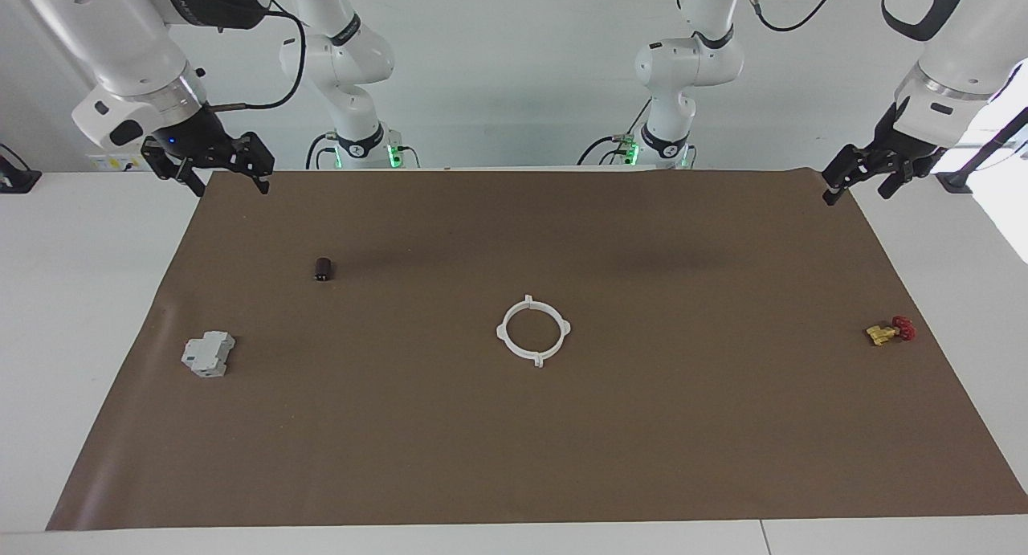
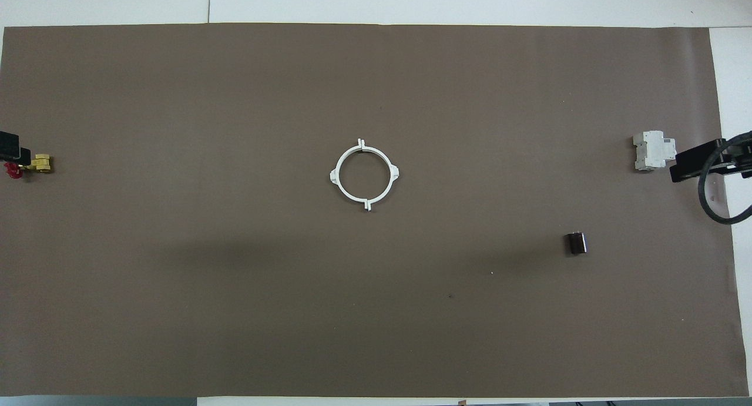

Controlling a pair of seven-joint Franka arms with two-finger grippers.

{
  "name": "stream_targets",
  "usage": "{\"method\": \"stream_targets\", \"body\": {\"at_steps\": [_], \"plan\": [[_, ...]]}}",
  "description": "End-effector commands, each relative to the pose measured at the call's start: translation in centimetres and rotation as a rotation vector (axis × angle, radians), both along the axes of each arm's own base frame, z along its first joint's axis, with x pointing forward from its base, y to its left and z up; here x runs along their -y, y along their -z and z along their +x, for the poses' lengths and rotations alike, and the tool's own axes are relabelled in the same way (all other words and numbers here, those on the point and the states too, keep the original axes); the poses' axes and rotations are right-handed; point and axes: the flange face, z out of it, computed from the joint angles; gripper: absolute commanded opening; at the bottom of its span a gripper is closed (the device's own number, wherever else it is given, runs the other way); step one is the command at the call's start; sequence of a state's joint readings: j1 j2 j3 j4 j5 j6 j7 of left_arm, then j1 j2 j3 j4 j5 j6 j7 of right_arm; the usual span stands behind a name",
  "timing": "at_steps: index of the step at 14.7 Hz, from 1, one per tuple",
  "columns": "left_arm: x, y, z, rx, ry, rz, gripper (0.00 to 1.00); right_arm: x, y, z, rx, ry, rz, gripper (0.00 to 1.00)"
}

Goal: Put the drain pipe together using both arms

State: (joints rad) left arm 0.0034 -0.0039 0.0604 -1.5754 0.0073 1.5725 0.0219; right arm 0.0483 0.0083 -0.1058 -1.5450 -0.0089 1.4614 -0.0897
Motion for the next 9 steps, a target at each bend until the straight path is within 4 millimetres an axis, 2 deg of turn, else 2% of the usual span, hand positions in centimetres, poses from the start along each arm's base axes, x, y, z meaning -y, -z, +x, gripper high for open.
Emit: {"method": "stream_targets", "body": {"at_steps": [1, 9], "plan": [[0.06, 0.41, -0.40, -0.032, 0.008, -0.017, 1.00, 0.31, -0.39, -0.14, 0.019, -0.012, -0.005, 1.00], [0.06, 0.45, -0.35, -0.029, 0.008, -0.017, 1.00, 0.14, -0.37, -0.14, 0.018, -0.015, -0.005, 1.00]]}}
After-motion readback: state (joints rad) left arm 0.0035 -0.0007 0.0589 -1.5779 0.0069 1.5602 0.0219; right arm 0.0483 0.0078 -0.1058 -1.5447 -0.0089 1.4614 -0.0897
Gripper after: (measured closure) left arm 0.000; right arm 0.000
